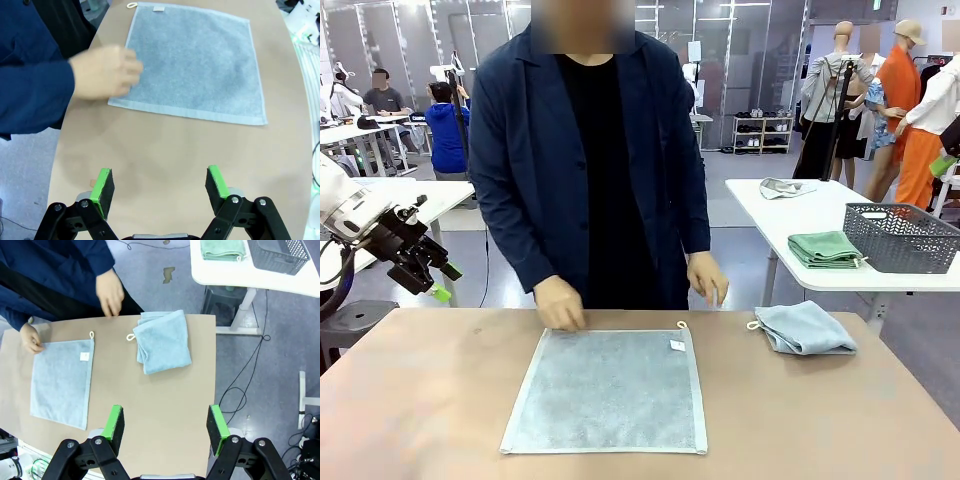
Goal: Fold the towels and place them in the basket.
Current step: When a person lays out a Towel with hook on the table, fold it in half twice.
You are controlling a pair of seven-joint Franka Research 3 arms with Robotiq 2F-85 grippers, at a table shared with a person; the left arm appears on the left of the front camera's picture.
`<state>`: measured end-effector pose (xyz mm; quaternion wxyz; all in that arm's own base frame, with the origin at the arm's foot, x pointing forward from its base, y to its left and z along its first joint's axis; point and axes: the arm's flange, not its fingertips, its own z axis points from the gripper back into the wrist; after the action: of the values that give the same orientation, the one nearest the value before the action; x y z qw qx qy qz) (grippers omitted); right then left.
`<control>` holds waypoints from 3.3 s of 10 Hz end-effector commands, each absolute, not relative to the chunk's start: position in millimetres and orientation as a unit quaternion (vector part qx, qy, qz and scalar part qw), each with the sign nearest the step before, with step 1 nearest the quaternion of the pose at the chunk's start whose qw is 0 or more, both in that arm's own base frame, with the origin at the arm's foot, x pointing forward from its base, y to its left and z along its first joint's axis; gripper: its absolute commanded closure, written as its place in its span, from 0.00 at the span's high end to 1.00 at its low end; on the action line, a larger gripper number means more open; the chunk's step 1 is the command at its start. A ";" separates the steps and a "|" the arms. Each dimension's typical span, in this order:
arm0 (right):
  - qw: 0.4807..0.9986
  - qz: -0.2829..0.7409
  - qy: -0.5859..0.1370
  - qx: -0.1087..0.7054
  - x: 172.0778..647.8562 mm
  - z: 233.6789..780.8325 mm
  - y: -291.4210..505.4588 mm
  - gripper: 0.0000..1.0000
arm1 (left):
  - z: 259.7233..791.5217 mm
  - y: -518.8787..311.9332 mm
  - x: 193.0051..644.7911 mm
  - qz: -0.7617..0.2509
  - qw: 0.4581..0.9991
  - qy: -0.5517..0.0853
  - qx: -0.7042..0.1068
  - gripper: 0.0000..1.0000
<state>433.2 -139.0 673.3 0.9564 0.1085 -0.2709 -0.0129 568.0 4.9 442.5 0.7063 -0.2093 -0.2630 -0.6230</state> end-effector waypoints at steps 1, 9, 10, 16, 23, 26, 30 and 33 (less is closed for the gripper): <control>0.957 -0.020 -0.269 0.106 434.0 674.4 -137.6 0.83 | 443.8 4.4 568.0 -0.626 0.706 -0.261 -0.205 0.93; 0.936 0.249 -0.215 0.125 402.2 603.9 37.1 0.83 | 462.4 -114.2 524.3 -0.715 0.649 -0.214 -0.149 0.93; 0.926 0.307 -0.180 0.122 394.2 578.2 77.0 0.83 | 457.5 -143.4 516.6 -0.731 0.641 -0.191 -0.134 0.93; 0.857 0.506 -0.061 0.078 357.3 450.3 175.1 0.83 | 444.2 -217.0 478.4 -0.751 0.654 -0.090 -0.031 0.93; 0.829 0.552 -0.065 0.053 346.5 435.6 185.9 0.83 | 443.9 -226.8 469.5 -0.745 0.660 -0.092 -0.019 0.93; 0.772 0.628 -0.090 0.037 341.2 400.1 210.3 0.83 | 430.4 -240.5 434.1 -0.712 0.694 -0.107 0.025 0.93; 0.748 0.663 -0.044 0.014 346.2 356.6 232.0 0.83 | 402.8 -225.9 403.6 -0.704 0.703 -0.089 0.052 0.93; 0.732 0.680 -0.039 0.008 348.0 332.2 245.4 0.83 | 373.1 -221.4 389.1 -0.696 0.712 -0.065 0.060 0.93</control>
<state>340.1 240.2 336.0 0.7416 0.0195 -0.0298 0.6699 394.2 -219.4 380.9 0.7048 0.0458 -0.0591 -0.7055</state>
